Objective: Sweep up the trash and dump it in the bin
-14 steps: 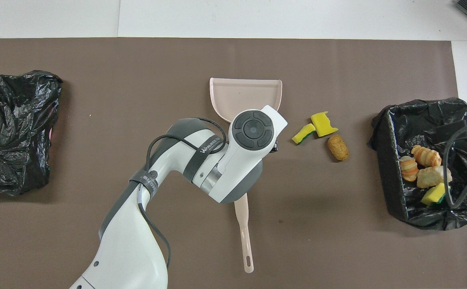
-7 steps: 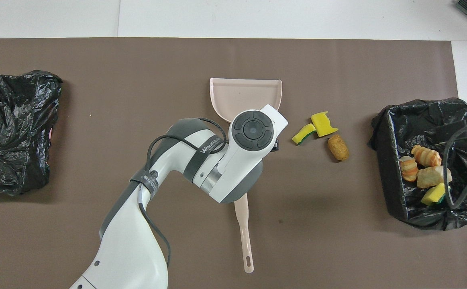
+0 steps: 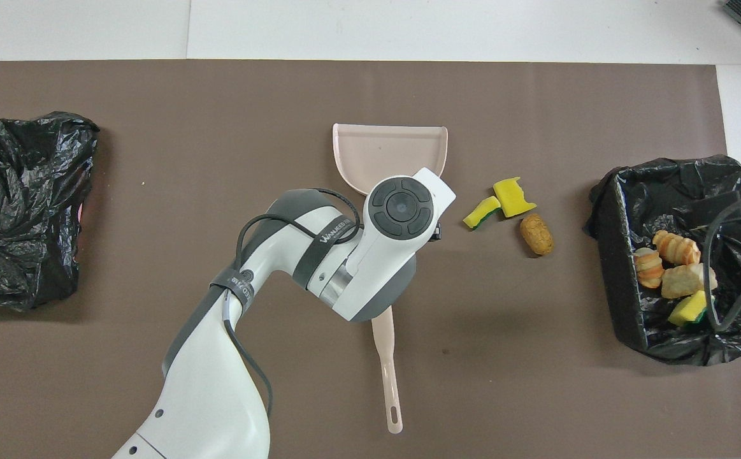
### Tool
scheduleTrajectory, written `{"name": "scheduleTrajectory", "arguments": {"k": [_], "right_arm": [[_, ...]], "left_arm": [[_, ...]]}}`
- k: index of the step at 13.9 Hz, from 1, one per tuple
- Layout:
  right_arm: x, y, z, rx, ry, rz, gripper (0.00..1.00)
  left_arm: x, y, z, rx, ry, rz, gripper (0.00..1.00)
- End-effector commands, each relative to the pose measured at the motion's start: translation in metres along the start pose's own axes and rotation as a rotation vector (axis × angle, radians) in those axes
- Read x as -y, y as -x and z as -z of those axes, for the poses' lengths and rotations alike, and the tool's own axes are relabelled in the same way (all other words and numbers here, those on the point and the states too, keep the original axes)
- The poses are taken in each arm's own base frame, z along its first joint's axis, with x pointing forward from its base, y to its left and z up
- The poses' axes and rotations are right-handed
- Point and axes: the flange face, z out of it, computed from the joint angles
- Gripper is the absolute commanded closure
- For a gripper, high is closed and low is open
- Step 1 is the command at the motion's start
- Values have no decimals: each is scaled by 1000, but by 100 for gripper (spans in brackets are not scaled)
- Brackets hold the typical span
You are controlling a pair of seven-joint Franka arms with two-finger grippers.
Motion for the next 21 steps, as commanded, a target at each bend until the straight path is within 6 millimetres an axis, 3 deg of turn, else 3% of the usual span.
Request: {"name": "scheduleTrajectory", "arguments": {"k": [1, 2, 3, 4, 5, 8, 12, 15, 17, 18, 21], "right_arm": [[2, 5, 2, -5, -25, -18, 0], [2, 5, 2, -5, -25, -18, 0], [2, 5, 2, -5, -25, -21, 0], [2, 5, 2, -5, -25, -21, 0], [2, 5, 2, -5, -25, -19, 0], [0, 6, 0, -1, -8, -20, 0], [4, 12, -4, 13, -21, -16, 0], [23, 10, -44, 42, -31, 8, 0], [76, 15, -72, 86, -40, 112, 0], [105, 22, -73, 88, -36, 169, 0], [161, 38, -75, 20, -33, 274, 0]], "left_arm": [[2, 0, 0, -12, -17, -11, 29], [3, -1, 0, -11, -20, -10, 31], [2, 0, 0, -9, -21, -12, 47], [2, 0, 1, -8, -22, -12, 80], [3, 0, 2, -5, -25, -10, 100], [10, -3, 10, -6, -61, -22, 100], [38, -11, 57, 3, -75, -92, 100], [79, -21, 89, 48, -101, -214, 100], [108, -27, 94, 101, -119, -295, 100], [129, -30, 103, 115, -116, -349, 100], [203, -30, 138, 157, -105, -492, 100]]}}
